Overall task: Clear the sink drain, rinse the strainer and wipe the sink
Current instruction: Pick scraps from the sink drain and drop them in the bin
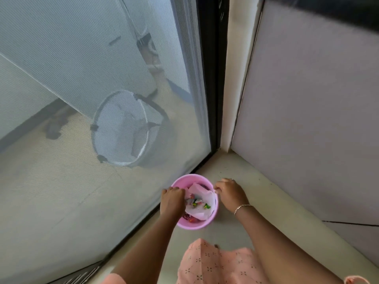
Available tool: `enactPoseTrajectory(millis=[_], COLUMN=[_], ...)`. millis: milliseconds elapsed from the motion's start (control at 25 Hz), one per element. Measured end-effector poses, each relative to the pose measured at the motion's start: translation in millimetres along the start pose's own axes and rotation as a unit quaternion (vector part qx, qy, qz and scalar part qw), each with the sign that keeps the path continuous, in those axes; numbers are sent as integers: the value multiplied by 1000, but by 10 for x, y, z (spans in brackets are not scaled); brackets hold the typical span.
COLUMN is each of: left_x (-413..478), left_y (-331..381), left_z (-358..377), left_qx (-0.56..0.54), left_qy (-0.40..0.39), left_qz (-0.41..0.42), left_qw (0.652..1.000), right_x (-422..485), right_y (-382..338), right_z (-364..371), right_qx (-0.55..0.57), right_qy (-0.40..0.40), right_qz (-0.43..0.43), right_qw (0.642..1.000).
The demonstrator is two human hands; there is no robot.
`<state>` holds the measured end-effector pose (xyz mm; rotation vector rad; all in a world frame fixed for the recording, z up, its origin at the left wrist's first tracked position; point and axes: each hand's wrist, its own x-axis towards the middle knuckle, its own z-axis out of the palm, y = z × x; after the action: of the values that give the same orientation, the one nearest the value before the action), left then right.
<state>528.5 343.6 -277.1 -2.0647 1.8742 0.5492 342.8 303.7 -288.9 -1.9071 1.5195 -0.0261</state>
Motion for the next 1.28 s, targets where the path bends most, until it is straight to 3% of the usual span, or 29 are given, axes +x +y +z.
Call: enactPoseTrajectory(millis=[360, 600, 920, 1280], left_x=[-537, -686, -810, -774], left_y=[227, 421, 727, 1239], left_z=[-1718, -2726, -3432, -3645], left_qx=[0, -14, -32, -21], left_qy=[86, 168, 257, 271], left_qz=[83, 118, 191, 260], left_qw=[993, 979, 947, 927], right_x=[-629, -908, -1080, -1221], right_y=[-959, -1407, -1633, -1416], right_z=[-1577, -2494, -3102, -3414], right_qx=[-104, -164, -196, -190], right_qy=[120, 252, 323, 377], right_qz=[-84, -95, -91, -18], right_qw=[984, 949, 921, 906])
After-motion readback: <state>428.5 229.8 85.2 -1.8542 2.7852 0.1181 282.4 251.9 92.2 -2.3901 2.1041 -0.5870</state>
